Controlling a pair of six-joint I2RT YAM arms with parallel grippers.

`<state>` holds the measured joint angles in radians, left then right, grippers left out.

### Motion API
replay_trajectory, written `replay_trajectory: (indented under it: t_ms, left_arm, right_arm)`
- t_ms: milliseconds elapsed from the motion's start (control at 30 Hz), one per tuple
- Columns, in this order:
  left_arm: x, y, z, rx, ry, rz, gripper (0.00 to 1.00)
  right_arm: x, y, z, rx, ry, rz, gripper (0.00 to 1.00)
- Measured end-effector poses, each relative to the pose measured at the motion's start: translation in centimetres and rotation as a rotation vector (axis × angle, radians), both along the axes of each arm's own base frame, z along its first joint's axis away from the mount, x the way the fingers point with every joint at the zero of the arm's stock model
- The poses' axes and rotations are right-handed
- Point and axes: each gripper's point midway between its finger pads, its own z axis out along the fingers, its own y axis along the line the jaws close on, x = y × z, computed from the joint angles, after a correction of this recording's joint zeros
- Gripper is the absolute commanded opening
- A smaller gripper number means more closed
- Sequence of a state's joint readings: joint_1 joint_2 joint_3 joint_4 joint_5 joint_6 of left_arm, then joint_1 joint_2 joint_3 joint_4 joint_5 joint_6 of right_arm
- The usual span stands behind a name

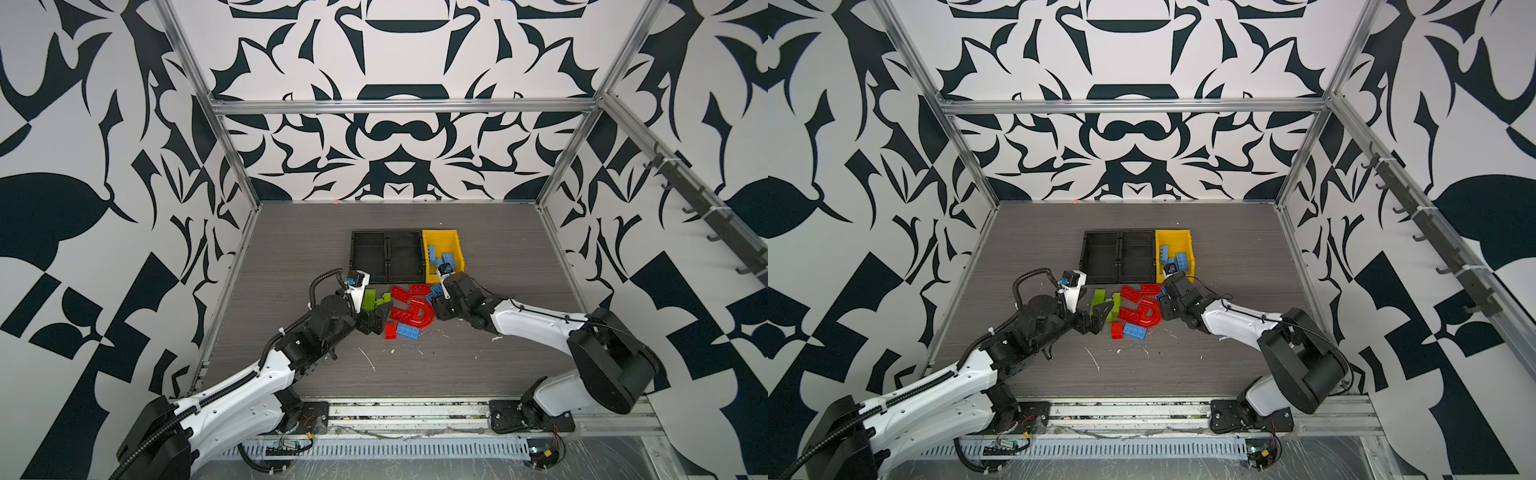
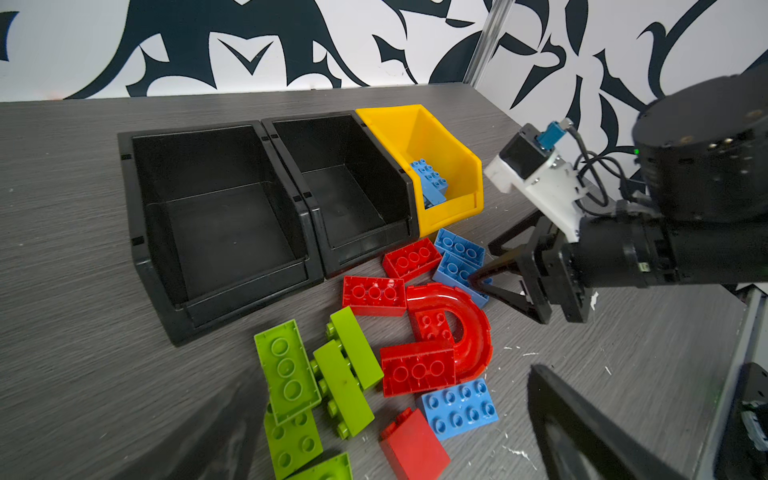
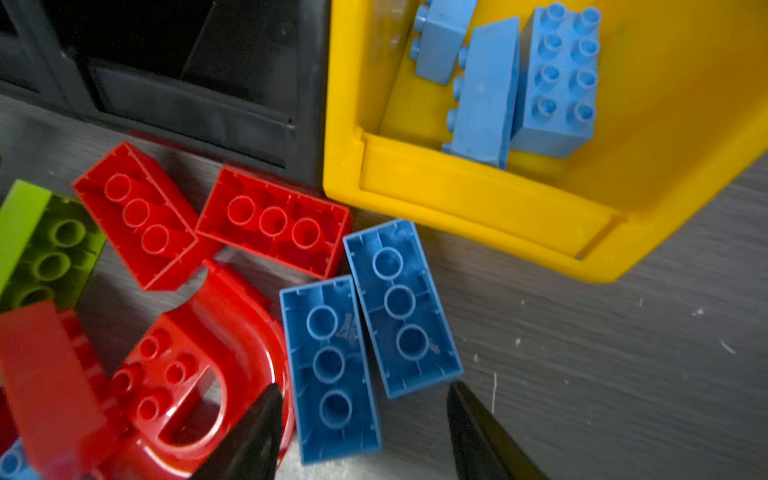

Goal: Sort the legos into containers by color
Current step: 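Lower the right gripper onto the nearer blue 2x3 brick and grasp it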

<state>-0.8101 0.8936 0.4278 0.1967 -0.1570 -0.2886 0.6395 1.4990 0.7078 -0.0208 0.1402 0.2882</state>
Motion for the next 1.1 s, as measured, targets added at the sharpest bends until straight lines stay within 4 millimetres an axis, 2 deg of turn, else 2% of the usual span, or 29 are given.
replay_trajectory:
  t_ms: [133, 333, 567, 767, 900, 1100]
  left_arm:
    - [0.0, 0.0, 0.0, 0.0, 0.0, 0.0, 1.0]
    - [0.0, 0.0, 0.2, -0.004, -0.004, 0.0, 1.0]
    - [0.0, 0.0, 0.3, -0.007, -0.006, 0.0, 1.0]
    - [0.0, 0.0, 0.3, -0.008, -0.005, 0.0, 1.0]
    - [0.0, 0.0, 0.3, -0.008, -0.005, 0.0, 1.0]
    - [-0.1, 0.0, 0.3, -0.008, -0.004, 0.0, 1.0]
  right_arm:
    - [1.0, 0.4, -0.2, -0.023, -0.005, 0.0, 0.65]
    - [2.0, -0.1, -0.7, -0.086, -0.02, -0.024, 0.65]
    - [2.3, -0.9, -0.9, -0.122, -0.028, -0.052, 0.65]
    - [1.0, -3.3, -0.7, -0.122, -0.008, -0.109, 0.67]
    - [0.1, -5.1, 0.3, -0.12, -0.013, -0.156, 0.68]
    - [-1.0, -5.5, 2.7, -0.058, -0.053, -0.159, 0.68]
